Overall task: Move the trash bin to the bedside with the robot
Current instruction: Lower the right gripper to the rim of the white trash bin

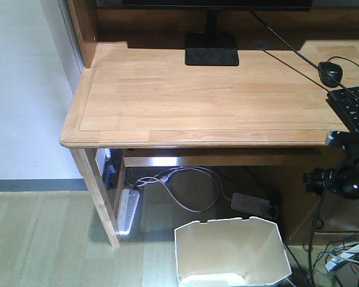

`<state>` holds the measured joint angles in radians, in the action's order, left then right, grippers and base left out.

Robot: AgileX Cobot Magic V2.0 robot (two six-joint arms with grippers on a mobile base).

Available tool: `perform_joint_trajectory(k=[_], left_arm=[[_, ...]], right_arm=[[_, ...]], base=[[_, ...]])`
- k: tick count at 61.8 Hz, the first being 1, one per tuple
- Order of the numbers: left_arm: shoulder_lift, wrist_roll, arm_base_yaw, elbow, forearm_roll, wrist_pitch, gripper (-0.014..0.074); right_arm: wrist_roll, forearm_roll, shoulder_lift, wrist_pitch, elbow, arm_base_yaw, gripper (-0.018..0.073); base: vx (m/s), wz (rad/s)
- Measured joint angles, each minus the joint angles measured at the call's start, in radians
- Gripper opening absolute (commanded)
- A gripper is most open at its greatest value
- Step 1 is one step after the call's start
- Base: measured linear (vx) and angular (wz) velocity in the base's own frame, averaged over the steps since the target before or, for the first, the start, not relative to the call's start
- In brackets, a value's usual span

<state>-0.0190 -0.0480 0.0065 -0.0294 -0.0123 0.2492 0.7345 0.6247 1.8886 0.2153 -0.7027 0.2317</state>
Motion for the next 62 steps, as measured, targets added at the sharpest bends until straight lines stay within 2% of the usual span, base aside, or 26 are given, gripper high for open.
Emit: perform_joint_trajectory(k=[9,28,62], left_arm=[[0.000,0.000,0.000,0.000,0.000,0.001,-0.0006],[0.000,0.000,0.000,0.000,0.000,0.003,-0.0006],[0.000,0.000,0.000,0.000,0.000,0.008,-0.0006]], right_arm=[[0.078,0.032,0.149,-0.090,-0.021,-0.022,0.0549],[0.102,0.039,0.456,-0.026,-0.152,-0.029,0.0549],[0.193,0.072,0.726,-0.053,-0.342,-0.029,0.0549]], base=[[0.00,0.00],[0.00,0.00],[0.00,0.00]])
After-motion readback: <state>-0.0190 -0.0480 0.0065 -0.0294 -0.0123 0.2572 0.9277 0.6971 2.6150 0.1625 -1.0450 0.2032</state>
